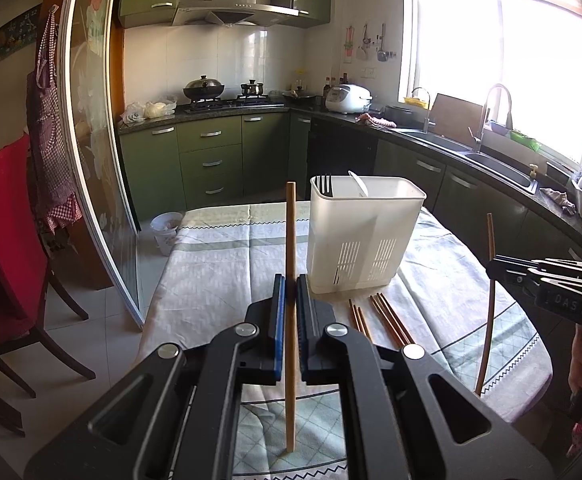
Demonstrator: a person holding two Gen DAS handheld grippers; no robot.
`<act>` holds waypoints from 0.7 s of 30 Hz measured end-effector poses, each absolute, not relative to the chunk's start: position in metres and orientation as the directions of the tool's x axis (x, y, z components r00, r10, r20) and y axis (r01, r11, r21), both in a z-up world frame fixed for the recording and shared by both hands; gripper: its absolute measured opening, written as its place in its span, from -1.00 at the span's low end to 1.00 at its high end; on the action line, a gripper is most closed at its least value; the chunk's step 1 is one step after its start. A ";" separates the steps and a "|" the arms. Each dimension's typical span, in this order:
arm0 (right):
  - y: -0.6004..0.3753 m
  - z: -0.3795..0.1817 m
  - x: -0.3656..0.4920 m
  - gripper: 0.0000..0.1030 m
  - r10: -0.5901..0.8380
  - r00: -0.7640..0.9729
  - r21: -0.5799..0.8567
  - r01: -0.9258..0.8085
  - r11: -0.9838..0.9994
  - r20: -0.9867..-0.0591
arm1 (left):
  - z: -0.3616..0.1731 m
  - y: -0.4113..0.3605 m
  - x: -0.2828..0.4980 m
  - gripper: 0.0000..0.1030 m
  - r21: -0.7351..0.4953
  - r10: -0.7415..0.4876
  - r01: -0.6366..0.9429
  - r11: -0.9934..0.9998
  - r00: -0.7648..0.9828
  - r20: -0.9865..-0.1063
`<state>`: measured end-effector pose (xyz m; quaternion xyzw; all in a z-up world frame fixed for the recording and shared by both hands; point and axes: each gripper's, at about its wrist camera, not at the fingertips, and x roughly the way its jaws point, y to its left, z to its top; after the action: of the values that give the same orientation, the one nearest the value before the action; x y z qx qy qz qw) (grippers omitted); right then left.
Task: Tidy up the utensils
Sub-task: 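Lower both held chopsticks upright into the white caddy and open both grippers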
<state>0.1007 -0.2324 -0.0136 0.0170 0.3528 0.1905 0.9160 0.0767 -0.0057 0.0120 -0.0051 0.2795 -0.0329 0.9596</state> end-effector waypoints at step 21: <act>-0.224 0.033 0.087 -0.87 0.411 0.722 0.146 -0.402 0.904 -0.557 | 0.029 -0.016 0.074 -0.90 -0.017 -0.092 0.096 0.995 0.864 -0.494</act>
<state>0.0872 -0.2239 0.0329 0.0073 0.3017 0.2189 0.9279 0.0742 -0.0156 0.0285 0.0039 0.2557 -0.0485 0.9655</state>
